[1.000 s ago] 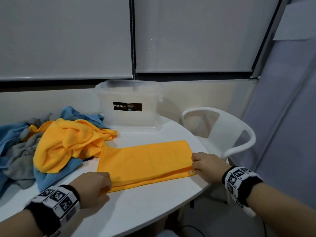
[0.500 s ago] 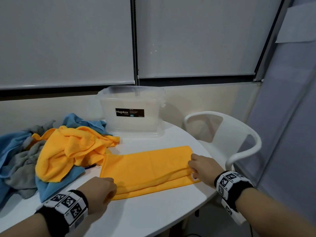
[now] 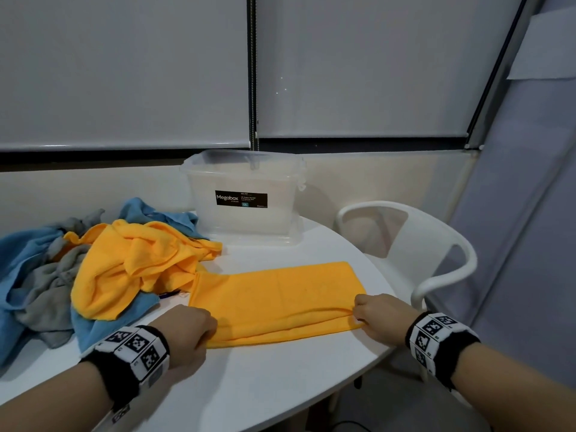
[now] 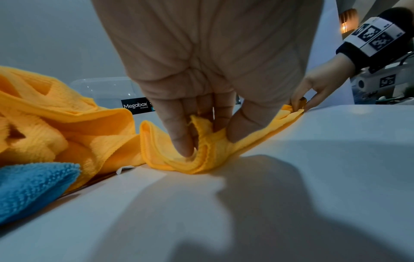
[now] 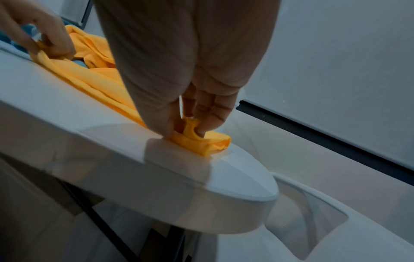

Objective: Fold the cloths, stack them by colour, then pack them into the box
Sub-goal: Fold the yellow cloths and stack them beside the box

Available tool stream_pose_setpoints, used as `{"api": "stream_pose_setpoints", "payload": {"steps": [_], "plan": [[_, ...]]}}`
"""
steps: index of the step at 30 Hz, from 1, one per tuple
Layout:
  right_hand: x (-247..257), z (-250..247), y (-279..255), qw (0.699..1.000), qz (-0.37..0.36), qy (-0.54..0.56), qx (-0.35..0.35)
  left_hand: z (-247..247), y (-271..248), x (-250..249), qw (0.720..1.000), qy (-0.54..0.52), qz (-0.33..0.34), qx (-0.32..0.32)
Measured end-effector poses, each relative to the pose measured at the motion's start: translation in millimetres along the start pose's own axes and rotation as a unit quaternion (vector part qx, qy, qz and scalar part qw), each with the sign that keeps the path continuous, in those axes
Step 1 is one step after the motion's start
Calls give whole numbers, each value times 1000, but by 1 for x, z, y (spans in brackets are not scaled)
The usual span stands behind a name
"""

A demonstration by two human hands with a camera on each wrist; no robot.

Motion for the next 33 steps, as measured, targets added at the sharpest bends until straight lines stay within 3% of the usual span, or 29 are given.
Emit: {"api": "stream_pose_setpoints", "payload": {"steps": [6, 9, 11, 14, 18, 21, 24, 27, 33], "plan": [[11, -12, 8, 998, 45, -46, 28, -2, -2, 0, 999, -46, -1, 2], [5, -23, 10, 995, 86, 46, -12, -9, -3, 11, 996, -90, -23, -2], [-11, -27, 11, 980, 127, 150, -38, -23, -4, 21, 987, -153, -34, -42], [-34, -43, 8, 952, 161, 243, -92, -56, -9, 35, 944, -299, -35, -138], [-53, -78, -3, 928, 145, 303, -160, -97, -16, 57, 877, -424, -47, -220], [-69, -104, -13, 904, 114, 372, -180, -117, -19, 74, 862, -447, -57, -234], [-80, -128, -18, 904, 73, 371, -200, -130, -23, 85, 865, -436, -61, -243], [-90, -146, -18, 898, 75, 370, -225, -140, -27, 92, 872, -414, -79, -247], [-109, -150, -7, 848, 92, 446, -270, -145, -29, 112, 846, -437, -120, -280]]}}
Point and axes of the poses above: each hand's wrist, its own y-axis towards the middle knuckle, its own z-axis out of the palm, x = y × z, the point moved 9 cm from there along y, towards the middle knuckle, and after that the axes turned 4 degrees about -y, right-handed, at the moved point
